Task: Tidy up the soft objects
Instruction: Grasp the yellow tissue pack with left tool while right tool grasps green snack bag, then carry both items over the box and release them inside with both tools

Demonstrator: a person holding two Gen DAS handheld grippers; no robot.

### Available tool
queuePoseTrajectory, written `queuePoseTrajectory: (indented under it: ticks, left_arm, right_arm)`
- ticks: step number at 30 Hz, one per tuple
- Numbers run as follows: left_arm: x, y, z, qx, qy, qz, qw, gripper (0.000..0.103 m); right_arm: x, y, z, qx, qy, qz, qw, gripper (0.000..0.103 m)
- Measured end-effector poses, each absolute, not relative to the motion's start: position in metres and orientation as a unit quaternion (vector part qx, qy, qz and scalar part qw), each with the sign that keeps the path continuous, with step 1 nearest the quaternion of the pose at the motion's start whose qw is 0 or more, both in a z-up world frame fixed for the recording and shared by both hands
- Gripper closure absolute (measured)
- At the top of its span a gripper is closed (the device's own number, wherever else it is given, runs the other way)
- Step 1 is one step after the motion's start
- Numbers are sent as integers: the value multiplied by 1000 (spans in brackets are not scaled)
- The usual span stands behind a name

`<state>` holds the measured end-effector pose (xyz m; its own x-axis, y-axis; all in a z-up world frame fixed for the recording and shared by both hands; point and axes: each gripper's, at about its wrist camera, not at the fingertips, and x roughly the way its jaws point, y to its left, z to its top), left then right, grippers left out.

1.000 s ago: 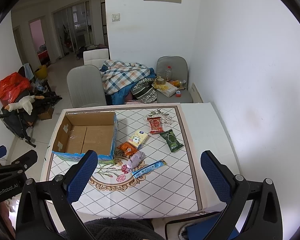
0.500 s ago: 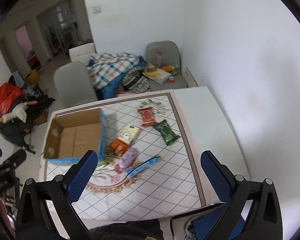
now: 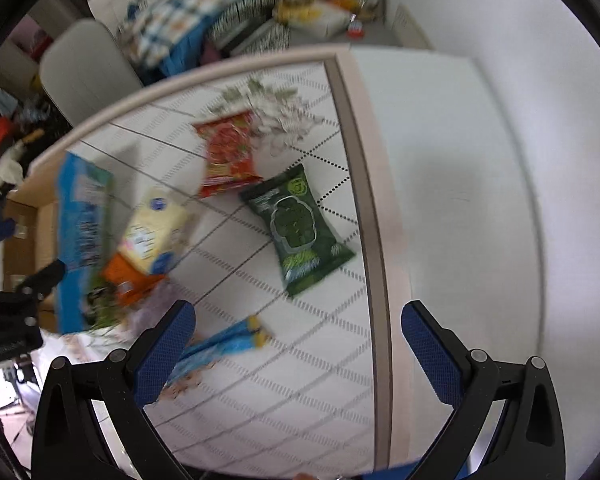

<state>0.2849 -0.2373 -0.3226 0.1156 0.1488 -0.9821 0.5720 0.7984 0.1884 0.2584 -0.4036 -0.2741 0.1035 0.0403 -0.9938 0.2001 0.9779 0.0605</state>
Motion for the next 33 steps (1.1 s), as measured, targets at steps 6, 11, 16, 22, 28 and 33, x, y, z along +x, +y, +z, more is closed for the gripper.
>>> queuePoseTrajectory:
  ticks: [6, 11, 16, 22, 28, 33]
  left_arm:
    - [313, -269, -412, 296, 706, -170, 621, 30]
    - [324, -272, -442, 289, 731, -170, 595, 30]
    - [332, -271, -453, 278, 741, -166, 588, 41]
    - [336, -259, -446, 218, 753, -158, 600, 42]
    - [337, -233, -406, 137, 753, -133, 629, 42]
    - [327, -195, -335, 76, 726, -126, 672, 42]
  right_arm:
    - [311, -406, -367, 83, 722, -7, 686, 1]
    - [329, -407, -415, 91, 753, 6, 651, 3]
    - [338, -405, -438, 101, 765, 13, 636, 11]
    - [341, -408, -449, 97, 771, -11, 630, 47]
    - [331, -420, -440, 152, 758, -19, 634, 65]
    - [308, -423, -400, 184, 738, -29, 649, 66]
